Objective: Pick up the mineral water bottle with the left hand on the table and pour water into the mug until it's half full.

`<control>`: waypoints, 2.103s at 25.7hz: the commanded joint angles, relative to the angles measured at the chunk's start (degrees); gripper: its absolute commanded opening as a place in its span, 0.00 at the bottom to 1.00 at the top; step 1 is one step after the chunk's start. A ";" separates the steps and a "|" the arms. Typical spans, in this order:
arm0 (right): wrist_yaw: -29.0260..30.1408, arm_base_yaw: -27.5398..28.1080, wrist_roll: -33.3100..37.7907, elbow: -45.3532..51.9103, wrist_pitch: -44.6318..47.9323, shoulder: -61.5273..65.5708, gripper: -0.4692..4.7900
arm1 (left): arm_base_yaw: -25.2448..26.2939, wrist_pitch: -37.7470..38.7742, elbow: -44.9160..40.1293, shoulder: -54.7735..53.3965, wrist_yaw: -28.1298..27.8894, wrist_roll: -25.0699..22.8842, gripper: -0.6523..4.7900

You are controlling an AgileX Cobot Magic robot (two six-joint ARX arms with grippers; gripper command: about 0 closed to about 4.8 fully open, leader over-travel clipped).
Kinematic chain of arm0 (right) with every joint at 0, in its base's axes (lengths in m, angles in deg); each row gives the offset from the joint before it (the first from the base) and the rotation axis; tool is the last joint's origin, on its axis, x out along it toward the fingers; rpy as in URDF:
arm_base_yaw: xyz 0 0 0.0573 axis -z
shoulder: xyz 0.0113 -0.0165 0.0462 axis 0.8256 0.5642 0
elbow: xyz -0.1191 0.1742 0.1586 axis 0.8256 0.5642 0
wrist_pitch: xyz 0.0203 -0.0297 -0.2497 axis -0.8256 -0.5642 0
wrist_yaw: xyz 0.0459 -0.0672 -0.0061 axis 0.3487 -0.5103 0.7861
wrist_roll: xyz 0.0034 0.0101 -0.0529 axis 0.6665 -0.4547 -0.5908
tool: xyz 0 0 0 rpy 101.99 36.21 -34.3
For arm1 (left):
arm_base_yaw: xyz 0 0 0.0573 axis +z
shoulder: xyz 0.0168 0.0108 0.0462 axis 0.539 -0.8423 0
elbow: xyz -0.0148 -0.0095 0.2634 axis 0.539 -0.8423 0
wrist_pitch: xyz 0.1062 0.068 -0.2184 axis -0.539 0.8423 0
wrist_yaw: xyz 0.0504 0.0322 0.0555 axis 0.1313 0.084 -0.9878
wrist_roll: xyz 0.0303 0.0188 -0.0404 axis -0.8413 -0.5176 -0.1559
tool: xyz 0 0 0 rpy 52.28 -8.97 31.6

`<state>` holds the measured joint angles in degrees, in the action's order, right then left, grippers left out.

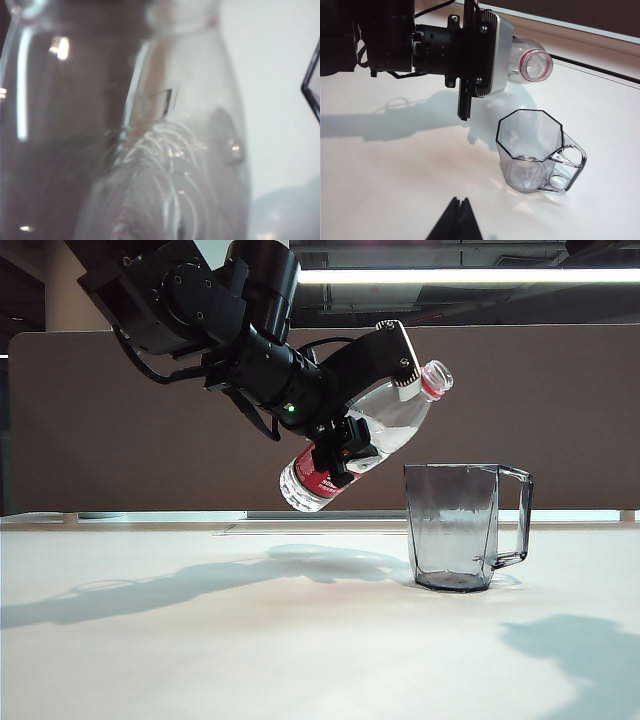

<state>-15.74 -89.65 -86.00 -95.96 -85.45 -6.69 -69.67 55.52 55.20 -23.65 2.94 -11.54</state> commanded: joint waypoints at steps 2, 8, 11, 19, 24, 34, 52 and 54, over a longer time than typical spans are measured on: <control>0.11 0.02 -0.20 -0.26 0.85 -0.13 0.07 | -0.13 -6.12 0.63 -0.04 0.17 -1.07 0.44; 0.11 0.02 -0.20 -0.26 0.85 -0.13 0.07 | -0.13 -8.02 0.76 -1.44 0.17 -3.93 0.44; 0.11 0.02 -0.20 -0.26 0.85 -0.13 0.07 | -0.13 -8.09 0.76 -1.44 0.17 -10.91 0.44; 0.11 0.02 -0.20 -0.26 0.85 -0.13 0.07 | -0.13 -8.24 0.74 -1.44 0.17 -18.21 0.44; 0.11 0.02 -0.20 -0.26 0.85 -0.13 0.07 | -0.11 -8.61 0.74 -1.44 0.17 -21.88 0.44; 0.11 0.02 -0.20 -0.26 0.85 -0.13 0.07 | -0.07 -8.90 0.74 -1.49 0.17 -25.11 0.44; 0.11 0.02 -0.20 -0.26 0.85 -0.13 0.07 | 0.76 -9.35 0.76 -2.12 0.17 -28.06 0.44; 0.11 0.02 -0.20 -0.26 0.87 -0.15 0.07 | 1.01 -9.35 0.79 -2.12 0.17 -28.09 0.44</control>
<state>-15.74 -89.65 -86.00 -95.96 -85.43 -6.69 -68.69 49.91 55.38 -26.49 2.90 -39.36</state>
